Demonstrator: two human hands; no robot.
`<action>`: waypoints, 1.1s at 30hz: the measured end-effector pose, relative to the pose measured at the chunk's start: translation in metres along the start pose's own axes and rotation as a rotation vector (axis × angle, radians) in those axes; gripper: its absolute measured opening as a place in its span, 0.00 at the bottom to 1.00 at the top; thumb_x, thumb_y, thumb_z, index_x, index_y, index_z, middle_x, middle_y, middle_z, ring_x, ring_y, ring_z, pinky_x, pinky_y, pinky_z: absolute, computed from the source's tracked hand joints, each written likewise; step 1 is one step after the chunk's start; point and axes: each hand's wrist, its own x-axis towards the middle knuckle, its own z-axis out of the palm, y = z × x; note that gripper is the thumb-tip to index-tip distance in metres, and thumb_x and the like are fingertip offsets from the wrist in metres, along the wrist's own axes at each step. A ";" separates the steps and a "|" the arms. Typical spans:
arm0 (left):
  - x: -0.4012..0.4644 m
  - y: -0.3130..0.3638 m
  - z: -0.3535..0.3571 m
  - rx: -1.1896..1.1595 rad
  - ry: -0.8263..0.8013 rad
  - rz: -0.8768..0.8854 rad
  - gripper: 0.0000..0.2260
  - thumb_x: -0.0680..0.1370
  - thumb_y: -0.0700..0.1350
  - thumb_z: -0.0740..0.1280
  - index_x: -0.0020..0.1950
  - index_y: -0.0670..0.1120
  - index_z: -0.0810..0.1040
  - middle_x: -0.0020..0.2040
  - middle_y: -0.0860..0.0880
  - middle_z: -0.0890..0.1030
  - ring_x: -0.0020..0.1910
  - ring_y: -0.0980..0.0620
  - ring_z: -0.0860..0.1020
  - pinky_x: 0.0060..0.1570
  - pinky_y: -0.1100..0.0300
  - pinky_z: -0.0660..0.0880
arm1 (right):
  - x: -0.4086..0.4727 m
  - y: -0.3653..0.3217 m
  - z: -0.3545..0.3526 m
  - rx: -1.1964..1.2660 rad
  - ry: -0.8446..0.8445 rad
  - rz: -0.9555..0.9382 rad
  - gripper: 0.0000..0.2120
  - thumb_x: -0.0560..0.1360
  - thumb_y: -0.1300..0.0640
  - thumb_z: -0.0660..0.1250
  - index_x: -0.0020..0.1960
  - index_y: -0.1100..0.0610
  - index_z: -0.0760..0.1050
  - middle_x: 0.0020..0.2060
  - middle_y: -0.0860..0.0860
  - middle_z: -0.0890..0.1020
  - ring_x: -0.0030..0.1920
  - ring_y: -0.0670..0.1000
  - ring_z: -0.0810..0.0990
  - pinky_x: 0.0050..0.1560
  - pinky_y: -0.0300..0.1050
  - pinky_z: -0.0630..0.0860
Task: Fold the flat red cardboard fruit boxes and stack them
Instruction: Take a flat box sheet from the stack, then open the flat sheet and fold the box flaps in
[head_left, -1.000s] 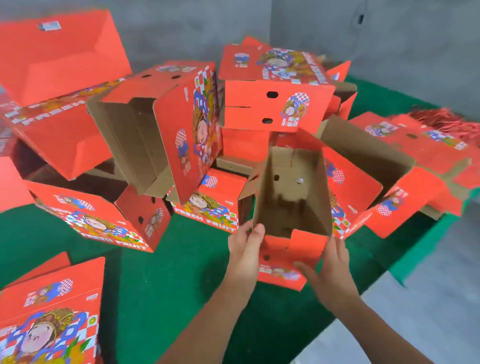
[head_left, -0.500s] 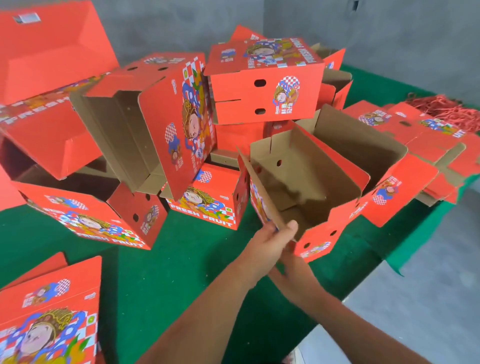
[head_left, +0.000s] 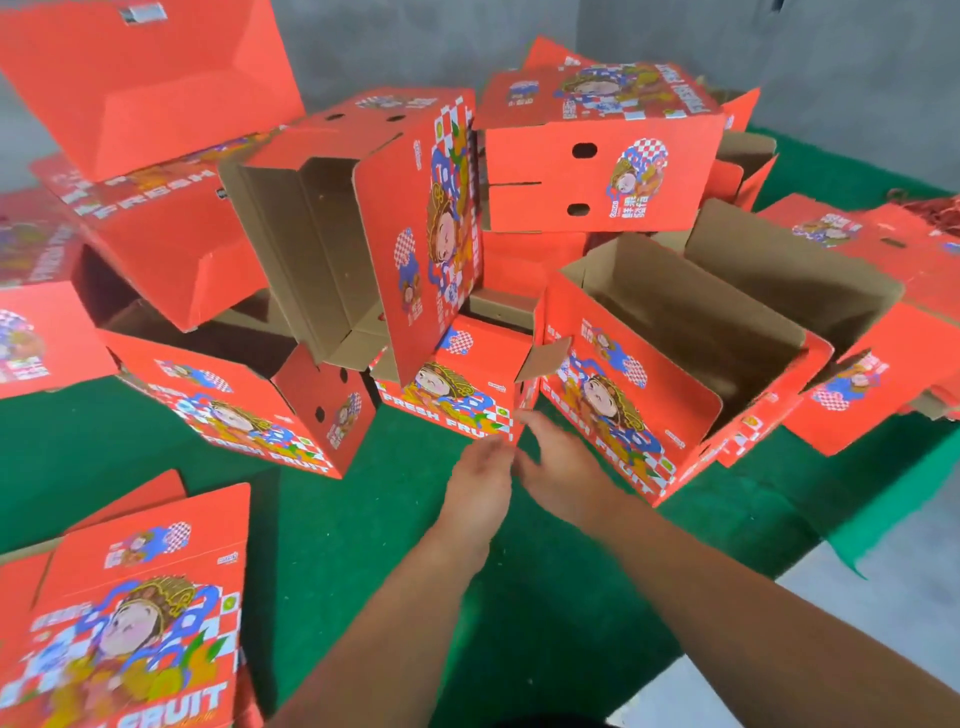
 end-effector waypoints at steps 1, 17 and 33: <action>0.002 -0.003 -0.006 -0.036 0.035 0.001 0.09 0.84 0.49 0.61 0.63 0.54 0.77 0.56 0.51 0.81 0.56 0.51 0.79 0.63 0.53 0.75 | -0.001 -0.009 0.009 0.020 -0.008 -0.006 0.24 0.79 0.48 0.62 0.74 0.47 0.69 0.69 0.44 0.78 0.65 0.42 0.75 0.62 0.43 0.71; -0.065 -0.124 -0.172 -0.362 0.665 -0.176 0.10 0.82 0.38 0.63 0.62 0.44 0.78 0.56 0.45 0.82 0.49 0.50 0.80 0.50 0.60 0.74 | -0.058 -0.117 0.216 0.260 -0.630 0.122 0.20 0.80 0.64 0.63 0.70 0.50 0.71 0.63 0.49 0.79 0.54 0.47 0.80 0.49 0.35 0.72; -0.149 -0.235 -0.292 0.250 0.637 -0.341 0.18 0.83 0.43 0.63 0.73 0.48 0.71 0.63 0.51 0.78 0.59 0.54 0.80 0.53 0.65 0.75 | -0.110 -0.160 0.328 0.427 -0.627 0.628 0.10 0.81 0.55 0.67 0.62 0.51 0.73 0.50 0.50 0.81 0.46 0.49 0.79 0.41 0.43 0.75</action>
